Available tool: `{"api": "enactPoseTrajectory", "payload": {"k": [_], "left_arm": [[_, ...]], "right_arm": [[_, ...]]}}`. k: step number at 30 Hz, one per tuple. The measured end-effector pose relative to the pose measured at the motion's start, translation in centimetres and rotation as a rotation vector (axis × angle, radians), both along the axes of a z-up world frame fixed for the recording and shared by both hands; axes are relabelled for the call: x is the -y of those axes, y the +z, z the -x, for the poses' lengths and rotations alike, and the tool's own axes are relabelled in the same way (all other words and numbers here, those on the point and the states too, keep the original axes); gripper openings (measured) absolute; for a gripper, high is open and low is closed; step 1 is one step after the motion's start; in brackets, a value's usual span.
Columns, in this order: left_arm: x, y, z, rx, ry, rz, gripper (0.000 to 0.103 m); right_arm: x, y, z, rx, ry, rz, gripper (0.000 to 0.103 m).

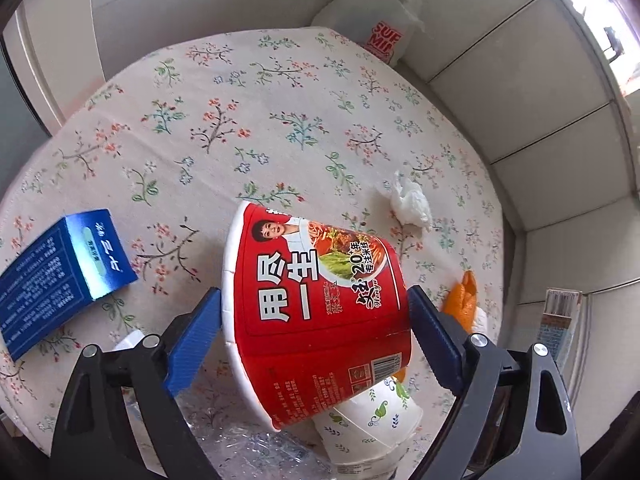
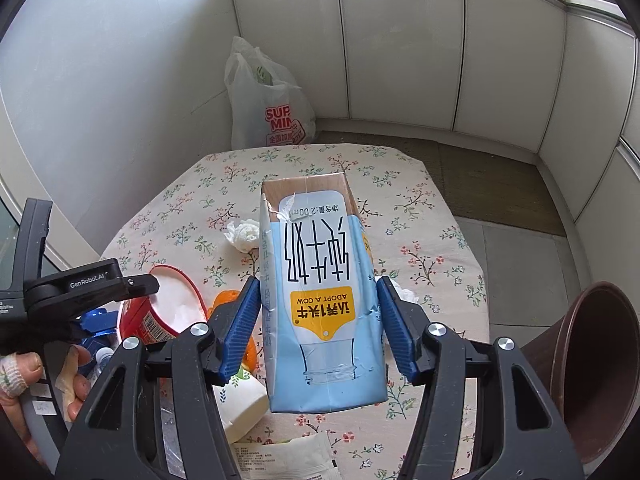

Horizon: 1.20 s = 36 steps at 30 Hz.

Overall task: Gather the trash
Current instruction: 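Carry the milk carton over the brown bin and open the right tool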

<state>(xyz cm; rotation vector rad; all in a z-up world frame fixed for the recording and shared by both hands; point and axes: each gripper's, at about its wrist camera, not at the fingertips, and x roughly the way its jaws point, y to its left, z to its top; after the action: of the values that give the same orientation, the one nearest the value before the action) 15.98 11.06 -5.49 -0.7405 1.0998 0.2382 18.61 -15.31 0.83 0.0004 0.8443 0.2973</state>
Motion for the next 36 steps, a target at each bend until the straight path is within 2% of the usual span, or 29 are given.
{"api": "enactPoseTrajectory", "payload": {"k": [5,12,19,23,29,32,36], "left_arm": [[0.2,1.1,0.4,0.081,-0.009,0.062,0.088],[1.8,4.9,1.3,0.238,-0.043,0.017,0.088],[3.3,7.2,2.0,0.332,-0.101,0.015,0.088],[4.5,8.2,2.9,0.391,-0.13,0.007,0.088],[6.9,8.8,3.6,0.428,-0.186,0.004,0.088],[8.9,8.9,3.7,0.433,-0.233,-0.007,0.088],[11.5,8.7,4.1,0.442,-0.284,-0.008,0.088]], "right_arm": [[0.8,0.7,0.3,0.015,-0.017,-0.012,0.056],[3.1,2.1,1.0,0.049,-0.062,-0.044,0.056],[6.5,3.7,2.3,0.105,-0.159,-0.057,0.056],[10.2,4.7,3.2,0.153,-0.291,-0.045,0.056],[17.4,5.4,4.8,0.192,-0.595,-0.012,0.056],[21.2,4.6,5.3,0.156,-0.751,-0.001,0.056],[25.6,2.0,5.4,0.049,-0.911,0.011,0.056]]}}
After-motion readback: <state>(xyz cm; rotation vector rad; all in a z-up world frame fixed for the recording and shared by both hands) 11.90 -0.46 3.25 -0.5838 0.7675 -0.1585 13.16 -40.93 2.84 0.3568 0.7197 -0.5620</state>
